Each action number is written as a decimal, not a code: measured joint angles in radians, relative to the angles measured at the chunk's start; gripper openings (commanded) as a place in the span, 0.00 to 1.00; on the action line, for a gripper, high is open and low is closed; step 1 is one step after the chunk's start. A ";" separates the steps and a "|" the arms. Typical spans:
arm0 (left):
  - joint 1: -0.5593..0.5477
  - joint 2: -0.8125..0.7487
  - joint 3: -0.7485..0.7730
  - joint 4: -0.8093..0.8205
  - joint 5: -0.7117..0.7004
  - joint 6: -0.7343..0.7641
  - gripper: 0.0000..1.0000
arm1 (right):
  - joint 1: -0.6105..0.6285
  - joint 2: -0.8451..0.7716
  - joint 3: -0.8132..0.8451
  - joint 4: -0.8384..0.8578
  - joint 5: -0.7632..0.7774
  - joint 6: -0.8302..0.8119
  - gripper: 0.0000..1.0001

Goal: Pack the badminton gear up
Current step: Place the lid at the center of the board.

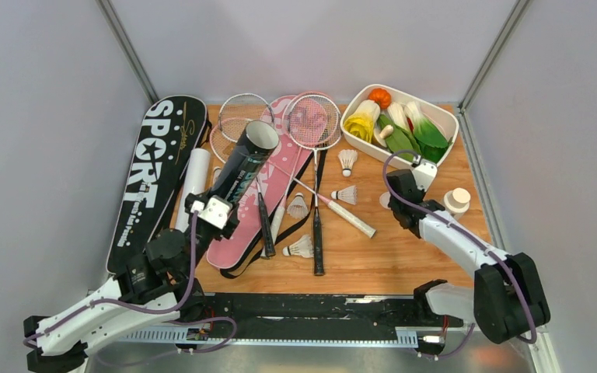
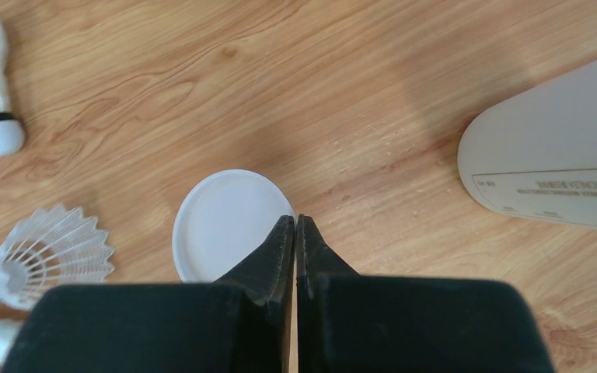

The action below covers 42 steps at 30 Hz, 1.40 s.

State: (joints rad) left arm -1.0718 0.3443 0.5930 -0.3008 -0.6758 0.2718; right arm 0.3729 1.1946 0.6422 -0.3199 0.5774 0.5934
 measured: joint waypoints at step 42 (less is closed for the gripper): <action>0.000 -0.015 -0.017 0.014 -0.013 0.019 0.00 | 0.386 -0.105 -0.220 0.449 -0.974 0.061 0.46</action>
State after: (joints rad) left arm -1.0718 0.3294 0.5762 -0.2863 -0.6891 0.2905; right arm 0.7593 1.0901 0.4221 0.1291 -0.3962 0.6544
